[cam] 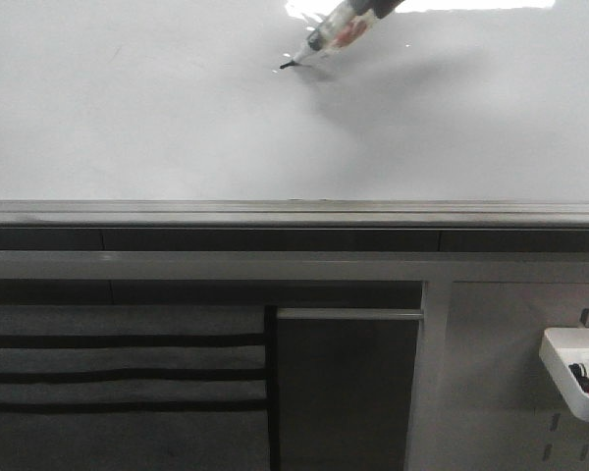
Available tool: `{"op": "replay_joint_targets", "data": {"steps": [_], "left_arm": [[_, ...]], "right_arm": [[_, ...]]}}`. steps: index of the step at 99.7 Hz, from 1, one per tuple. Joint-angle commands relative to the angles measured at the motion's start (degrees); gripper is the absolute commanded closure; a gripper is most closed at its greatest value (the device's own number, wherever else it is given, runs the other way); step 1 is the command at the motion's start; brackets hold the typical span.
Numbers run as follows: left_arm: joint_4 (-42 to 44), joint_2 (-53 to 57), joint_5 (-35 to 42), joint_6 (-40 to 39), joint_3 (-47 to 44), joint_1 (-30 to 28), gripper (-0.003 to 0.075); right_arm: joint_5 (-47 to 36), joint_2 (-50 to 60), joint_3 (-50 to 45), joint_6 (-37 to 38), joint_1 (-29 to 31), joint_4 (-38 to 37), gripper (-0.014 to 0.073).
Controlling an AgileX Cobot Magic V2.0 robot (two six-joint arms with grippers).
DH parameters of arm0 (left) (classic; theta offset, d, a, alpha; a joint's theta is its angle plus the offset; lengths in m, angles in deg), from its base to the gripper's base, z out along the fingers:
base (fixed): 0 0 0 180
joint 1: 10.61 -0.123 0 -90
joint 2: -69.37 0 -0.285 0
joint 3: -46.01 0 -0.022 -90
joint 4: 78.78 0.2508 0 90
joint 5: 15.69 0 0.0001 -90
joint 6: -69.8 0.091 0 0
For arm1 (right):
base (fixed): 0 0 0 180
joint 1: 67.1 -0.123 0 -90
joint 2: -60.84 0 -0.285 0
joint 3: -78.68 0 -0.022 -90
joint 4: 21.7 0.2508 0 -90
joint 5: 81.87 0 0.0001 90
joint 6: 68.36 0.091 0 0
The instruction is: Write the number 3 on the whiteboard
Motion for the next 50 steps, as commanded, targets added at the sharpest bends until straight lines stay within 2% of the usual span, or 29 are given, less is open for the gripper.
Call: {"op": "replay_joint_targets", "data": {"steps": [1, 12, 28, 37, 50], "left_arm": [[0.0, 0.1, 4.5, -0.6, 1.5, -0.1, 0.0405], [0.0, 0.1, 4.5, -0.6, 1.5, -0.1, 0.0405], [0.0, 0.1, 4.5, -0.6, 1.5, -0.1, 0.0405], [0.0, 0.1, 4.5, -0.6, 1.5, -0.1, 0.0405], [0.0, 0.1, 4.5, -0.6, 1.5, -0.1, 0.0405]], "right_arm": [[-0.3, 3.1, 2.1, 1.5, 3.8, -1.3, 0.0653], [4.2, 3.0, 0.9, 1.3, 4.2, -0.9, 0.0653], [-4.4, 1.1, -1.1, 1.3, -1.5, -0.1, 0.0653], [-7.8, 0.6, -1.1, 1.7, -2.4, -0.1, 0.0653], [-3.1, 2.3, -1.3, 2.6, -0.1, -2.0, 0.0653]]}}
